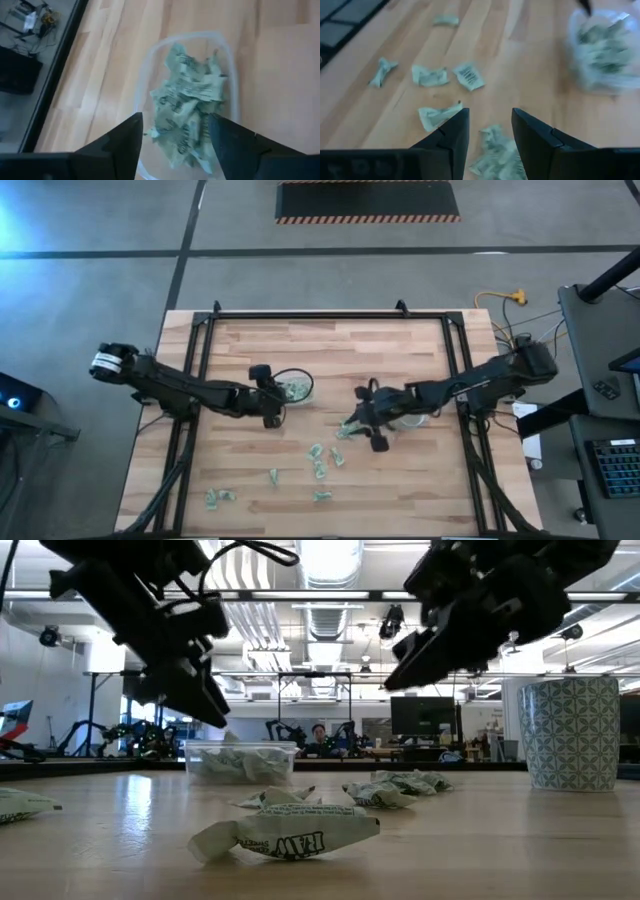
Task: Pick and place Stevia / Truvia into bins
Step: Put the stevia packet into the transparent bin
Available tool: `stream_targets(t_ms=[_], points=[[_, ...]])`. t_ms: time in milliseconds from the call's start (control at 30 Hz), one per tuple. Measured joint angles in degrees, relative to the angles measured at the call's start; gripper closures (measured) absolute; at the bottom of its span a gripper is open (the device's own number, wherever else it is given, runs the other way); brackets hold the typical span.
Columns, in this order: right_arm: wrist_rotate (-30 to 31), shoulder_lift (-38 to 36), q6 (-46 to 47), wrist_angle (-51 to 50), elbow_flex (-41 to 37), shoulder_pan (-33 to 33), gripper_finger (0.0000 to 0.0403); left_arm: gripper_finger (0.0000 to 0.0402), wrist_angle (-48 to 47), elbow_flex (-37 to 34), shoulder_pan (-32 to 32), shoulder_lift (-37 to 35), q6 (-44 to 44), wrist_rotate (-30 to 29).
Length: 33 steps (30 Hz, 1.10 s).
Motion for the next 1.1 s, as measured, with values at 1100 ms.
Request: stream_targets(t_ms=[1100], points=[[6.69,12.30,-0.61,-14.37,11.11,0.11,0.0303,0.0189,-3.05,-0.46,-19.42,-9.97,-15.19,-5.24]])
